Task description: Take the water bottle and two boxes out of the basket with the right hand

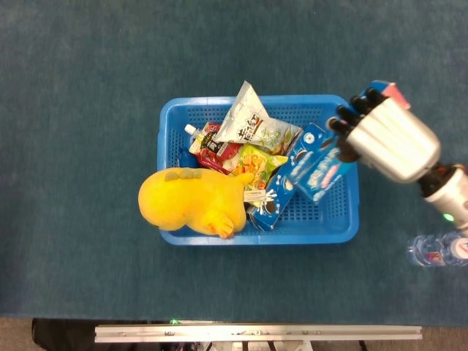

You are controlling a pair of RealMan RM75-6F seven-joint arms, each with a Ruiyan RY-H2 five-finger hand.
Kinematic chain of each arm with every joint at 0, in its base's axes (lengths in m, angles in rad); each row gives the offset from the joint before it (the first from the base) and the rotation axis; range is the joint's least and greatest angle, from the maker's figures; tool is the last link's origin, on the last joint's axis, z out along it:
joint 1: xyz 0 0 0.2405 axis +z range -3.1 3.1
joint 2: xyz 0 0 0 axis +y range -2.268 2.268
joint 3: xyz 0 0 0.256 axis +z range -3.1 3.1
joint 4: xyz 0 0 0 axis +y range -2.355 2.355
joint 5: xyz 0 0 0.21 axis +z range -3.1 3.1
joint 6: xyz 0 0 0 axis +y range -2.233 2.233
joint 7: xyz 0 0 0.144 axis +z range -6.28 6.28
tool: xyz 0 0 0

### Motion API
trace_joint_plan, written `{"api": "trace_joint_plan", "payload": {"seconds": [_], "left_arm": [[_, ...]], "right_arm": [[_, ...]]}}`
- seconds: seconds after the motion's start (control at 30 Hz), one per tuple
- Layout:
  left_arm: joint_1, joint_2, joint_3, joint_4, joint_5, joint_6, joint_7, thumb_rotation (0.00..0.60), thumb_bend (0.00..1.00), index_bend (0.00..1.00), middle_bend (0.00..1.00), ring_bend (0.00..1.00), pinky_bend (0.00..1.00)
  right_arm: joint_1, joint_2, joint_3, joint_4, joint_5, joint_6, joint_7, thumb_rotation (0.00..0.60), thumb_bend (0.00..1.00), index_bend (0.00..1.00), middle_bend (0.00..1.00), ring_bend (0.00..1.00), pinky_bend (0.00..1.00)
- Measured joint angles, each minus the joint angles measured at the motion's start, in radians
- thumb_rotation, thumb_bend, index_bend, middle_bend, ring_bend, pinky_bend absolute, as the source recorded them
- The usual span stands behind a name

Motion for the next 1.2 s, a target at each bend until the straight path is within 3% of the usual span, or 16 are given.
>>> {"api": "trace_joint_plan", "payload": {"seconds": [0.63, 1.07, 1.2], "left_arm": [[-0.003, -0.005, -0.004, 0.003, -0.010, -0.008, 0.009, 0.600, 0.20, 0.28, 0.10, 0.04, 0.23], [-0.004, -0.012, -0.010, 0.009, -0.015, -0.007, 0.005, 0.600, 0.20, 0.28, 0.10, 0.04, 0.23], [-0.004, -0.011, -0.010, 0.009, -0.015, -0.005, 0.001, 0.600, 0.20, 0.28, 0.10, 0.04, 0.23]], "right_arm": [[-0.130, 0.211, -0.073, -0.151, 0.036, 0.011, -0.091, 0.600, 0.00, 0.52, 0.63, 0.50, 0.34], [-0.156, 0.183, -0.109, -0.100, 0.131, -0.101, -0.114, 0.600, 0.00, 0.52, 0.63, 0.50, 0.34], [-0.156, 0.170, -0.113, -0.090, 0.147, -0.125, -0.117, 0.600, 0.00, 0.52, 0.58, 0.49, 0.34]]}}
